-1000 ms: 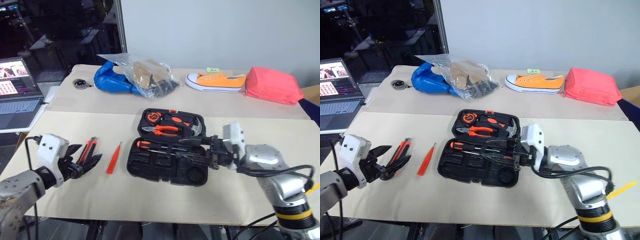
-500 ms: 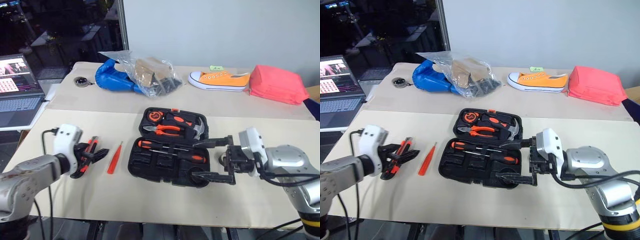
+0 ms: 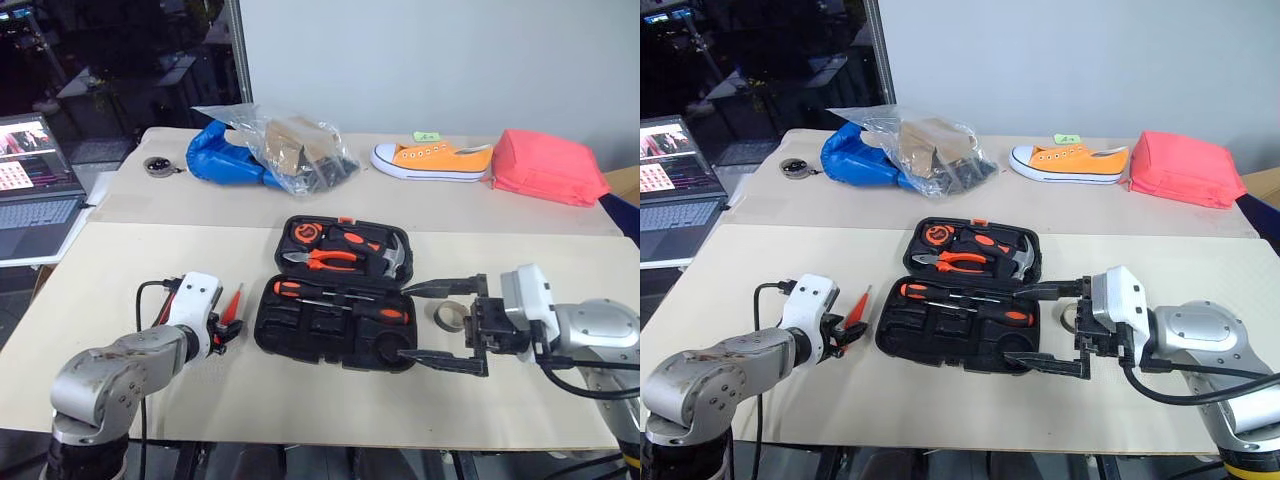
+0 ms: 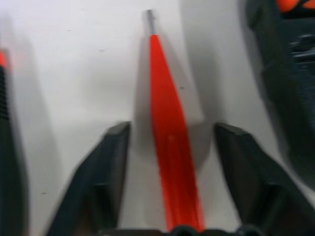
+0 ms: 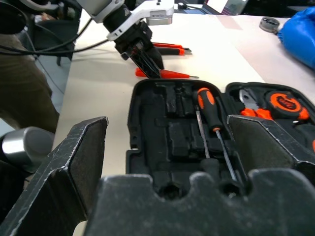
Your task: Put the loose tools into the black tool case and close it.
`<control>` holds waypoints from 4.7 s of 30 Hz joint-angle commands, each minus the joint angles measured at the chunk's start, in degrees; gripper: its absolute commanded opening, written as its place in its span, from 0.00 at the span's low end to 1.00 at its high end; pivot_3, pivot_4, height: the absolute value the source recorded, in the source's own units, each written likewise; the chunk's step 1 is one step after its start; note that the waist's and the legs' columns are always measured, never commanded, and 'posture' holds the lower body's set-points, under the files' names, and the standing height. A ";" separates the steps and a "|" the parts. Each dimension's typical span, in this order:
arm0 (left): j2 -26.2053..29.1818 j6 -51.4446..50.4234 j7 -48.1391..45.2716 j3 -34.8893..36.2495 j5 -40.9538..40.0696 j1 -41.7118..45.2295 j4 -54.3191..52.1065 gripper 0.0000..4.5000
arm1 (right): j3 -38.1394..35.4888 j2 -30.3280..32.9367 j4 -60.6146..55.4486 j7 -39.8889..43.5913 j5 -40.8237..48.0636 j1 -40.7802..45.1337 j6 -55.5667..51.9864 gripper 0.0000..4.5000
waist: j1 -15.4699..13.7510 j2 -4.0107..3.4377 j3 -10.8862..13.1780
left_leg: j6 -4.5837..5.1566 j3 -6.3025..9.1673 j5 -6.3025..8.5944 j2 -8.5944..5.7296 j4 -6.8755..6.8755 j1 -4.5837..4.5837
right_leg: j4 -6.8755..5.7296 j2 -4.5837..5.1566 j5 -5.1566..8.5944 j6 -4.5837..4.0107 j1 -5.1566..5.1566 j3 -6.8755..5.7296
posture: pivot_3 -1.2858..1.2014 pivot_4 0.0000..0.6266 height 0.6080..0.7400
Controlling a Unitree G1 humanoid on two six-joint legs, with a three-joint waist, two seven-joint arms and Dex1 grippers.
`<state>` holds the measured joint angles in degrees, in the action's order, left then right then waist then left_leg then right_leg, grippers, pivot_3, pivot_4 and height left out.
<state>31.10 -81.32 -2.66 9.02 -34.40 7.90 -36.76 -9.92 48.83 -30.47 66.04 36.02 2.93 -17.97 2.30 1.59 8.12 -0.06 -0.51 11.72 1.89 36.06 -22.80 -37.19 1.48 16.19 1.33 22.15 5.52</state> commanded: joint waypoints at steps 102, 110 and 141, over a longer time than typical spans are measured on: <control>-4.90 52.02 -46.44 -20.72 28.66 13.27 29.81 0.01 | -9.83 1.17 -2.60 -2.39 -2.00 -12.69 2.28 1.00 | -1.43 -0.42 -0.21 | 0.18 -0.19 0.00 -0.03 0.76 -0.29 | -0.48 -0.19 0.27 0.50 0.00 -0.04 | 0.52 0.24 1.00; -1.49 55.41 -46.89 -25.58 32.13 11.11 35.59 0.01 | -11.43 1.14 -3.96 -2.84 -1.79 -15.08 2.21 1.00 | -1.24 -0.52 -0.35 | 0.18 -0.26 0.01 -0.02 0.69 -0.07 | -0.46 -0.20 0.19 0.35 -0.15 0.03 | 0.52 0.24 1.00; 12.24 21.79 -27.77 17.31 1.05 0.17 16.81 0.64 | -5.52 0.13 -0.15 -1.69 -2.72 -10.59 4.73 1.00 | 0.08 -0.06 -0.01 | 0.15 0.05 0.02 0.07 0.08 0.55 | 0.01 0.06 0.48 0.56 -0.74 -0.01 | 0.52 0.24 1.00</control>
<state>41.25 -52.21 -32.99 22.78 -32.07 8.47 -18.10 -15.65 49.19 -30.64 63.79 33.47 -8.50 -15.07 2.39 1.53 8.11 0.09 -0.41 11.75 1.96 36.11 -22.29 -37.11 1.56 16.67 1.89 21.43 5.47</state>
